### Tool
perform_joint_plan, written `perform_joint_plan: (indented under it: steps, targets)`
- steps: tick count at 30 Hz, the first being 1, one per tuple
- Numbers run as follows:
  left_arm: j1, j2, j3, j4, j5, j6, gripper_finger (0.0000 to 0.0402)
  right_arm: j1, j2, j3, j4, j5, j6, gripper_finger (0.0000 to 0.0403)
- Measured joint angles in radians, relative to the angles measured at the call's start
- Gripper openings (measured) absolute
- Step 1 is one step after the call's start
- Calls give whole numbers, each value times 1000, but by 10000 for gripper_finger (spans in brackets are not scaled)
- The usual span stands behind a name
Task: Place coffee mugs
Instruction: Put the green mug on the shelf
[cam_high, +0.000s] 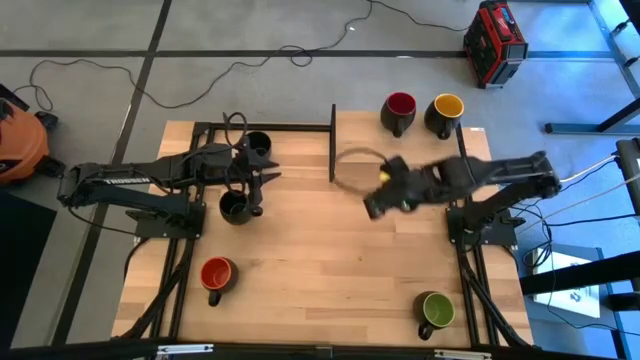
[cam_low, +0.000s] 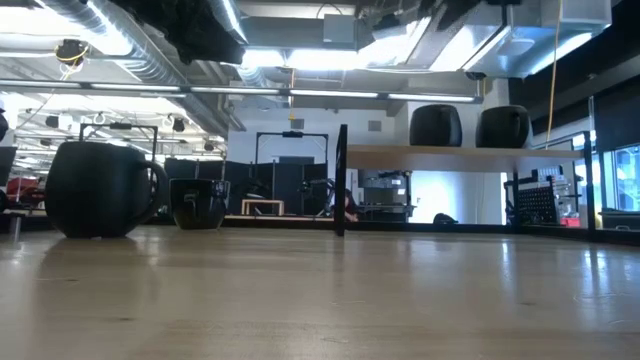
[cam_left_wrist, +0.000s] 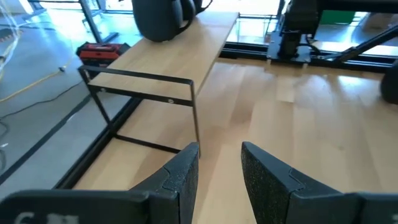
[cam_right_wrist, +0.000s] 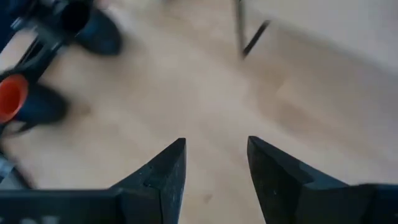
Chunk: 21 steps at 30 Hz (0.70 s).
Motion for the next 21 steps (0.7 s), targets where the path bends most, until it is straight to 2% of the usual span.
perform_joint_plan:
  steps: [11, 21]
  targets:
    - [-41, 2, 0, -25, 35, -101, 116, 367, 59, -1, -13, 3, 331, 160]
    - [-108, 8, 0, -63, 61, -126, 116, 578, 174, -1, -43, -158, 561, 160]
